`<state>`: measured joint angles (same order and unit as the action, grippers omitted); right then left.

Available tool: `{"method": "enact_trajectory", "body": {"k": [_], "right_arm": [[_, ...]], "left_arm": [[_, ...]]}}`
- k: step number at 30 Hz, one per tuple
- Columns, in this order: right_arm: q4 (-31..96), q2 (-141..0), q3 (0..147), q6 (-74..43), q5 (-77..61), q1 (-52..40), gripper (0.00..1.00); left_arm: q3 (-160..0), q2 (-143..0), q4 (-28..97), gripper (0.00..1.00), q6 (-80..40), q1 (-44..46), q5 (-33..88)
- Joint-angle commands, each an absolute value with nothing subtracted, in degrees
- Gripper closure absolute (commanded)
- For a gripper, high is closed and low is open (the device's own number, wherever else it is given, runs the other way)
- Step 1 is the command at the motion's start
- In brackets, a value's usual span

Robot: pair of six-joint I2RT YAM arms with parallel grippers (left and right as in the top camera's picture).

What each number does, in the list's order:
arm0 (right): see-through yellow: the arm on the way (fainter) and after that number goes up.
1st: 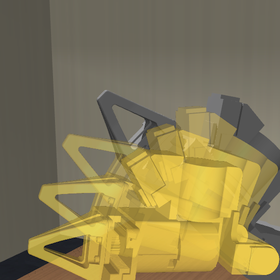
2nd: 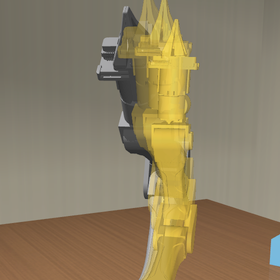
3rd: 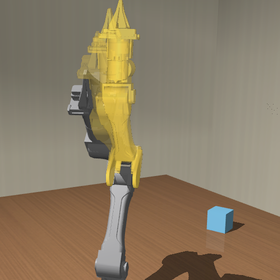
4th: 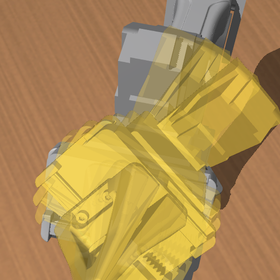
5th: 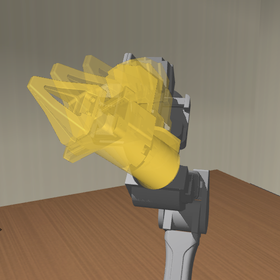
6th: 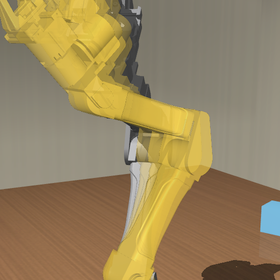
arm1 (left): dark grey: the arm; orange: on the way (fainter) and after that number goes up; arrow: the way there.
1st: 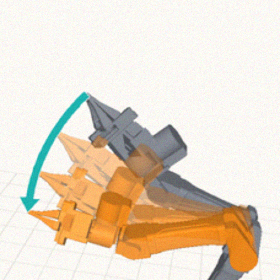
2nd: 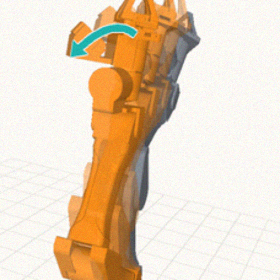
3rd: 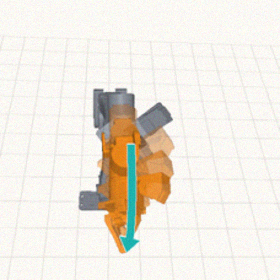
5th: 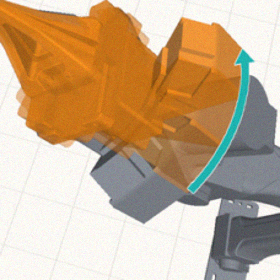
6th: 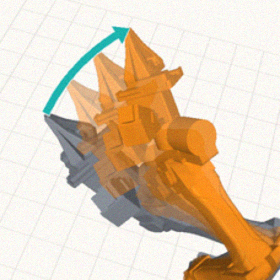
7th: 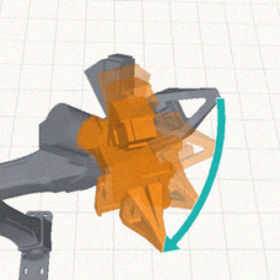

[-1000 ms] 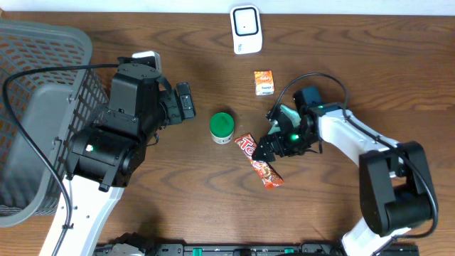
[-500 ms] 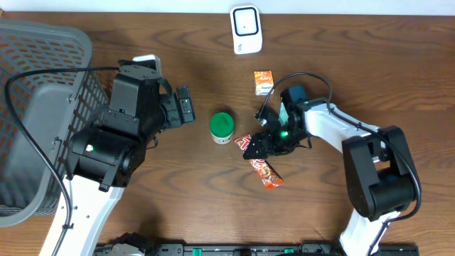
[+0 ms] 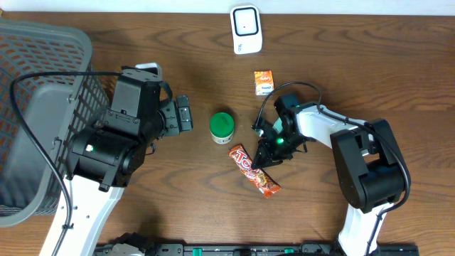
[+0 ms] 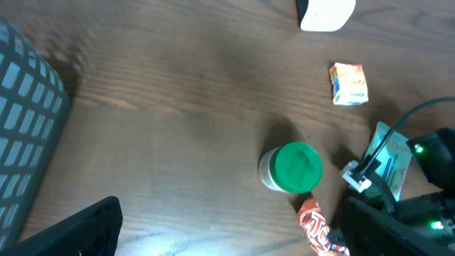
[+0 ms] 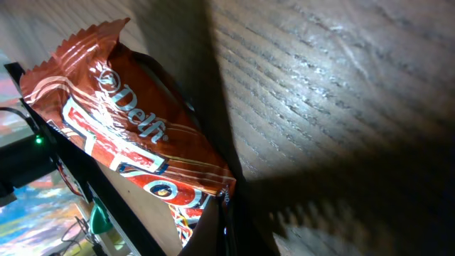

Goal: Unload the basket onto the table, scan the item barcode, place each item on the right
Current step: 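Retract the left arm and reach the right gripper to the Top bar, then grasp the Top bar with the right gripper and lift it to the scanner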

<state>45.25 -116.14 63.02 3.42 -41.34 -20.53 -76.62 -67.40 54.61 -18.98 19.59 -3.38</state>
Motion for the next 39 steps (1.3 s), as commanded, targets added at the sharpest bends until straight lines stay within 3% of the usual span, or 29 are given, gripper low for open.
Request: {"method": "enact_trajectory", "body": {"k": [1,5,14,17,19,22,24,39], "right_arm": [[46.48,-120.16,63.42,4.14,-20.58,-20.93,0.99],[53.69,-115.83,70.41,3.79,-16.45,-19.77,0.99],[56.86,-106.96,73.45,-5.78,11.55,-21.08,0.99],[56.86,-105.75,73.45,-5.58,10.09,-22.04,0.99],[58.11,-105.65,73.43,0.01,1.19,-22.39,0.98],[59.22,-105.78,72.66,5.04,-8.01,-22.39,0.57],[59.46,-105.78,72.47,6.35,-9.93,-22.39,0.47],[53.98,-106.45,67.72,9.52,-14.00,-22.13,0.33]], "left_arm": [[-76.99,-67.72,55.29,0.02,-17.61,19.29,-4.16],[-76.99,-67.72,55.20,0.02,-17.61,19.31,-4.14],[-76.99,-67.72,55.24,0.02,-17.61,19.31,-4.14],[-76.99,-67.72,55.24,0.02,-17.63,19.31,-4.14],[-76.99,-67.72,55.24,0.02,-17.63,19.31,-4.14],[-76.99,-67.72,55.24,0.02,-17.61,19.31,-4.12],[-76.99,-67.72,55.24,0.02,-17.63,19.31,-4.14],[-76.99,-67.72,55.24,0.02,-17.61,19.31,-4.12]]}}
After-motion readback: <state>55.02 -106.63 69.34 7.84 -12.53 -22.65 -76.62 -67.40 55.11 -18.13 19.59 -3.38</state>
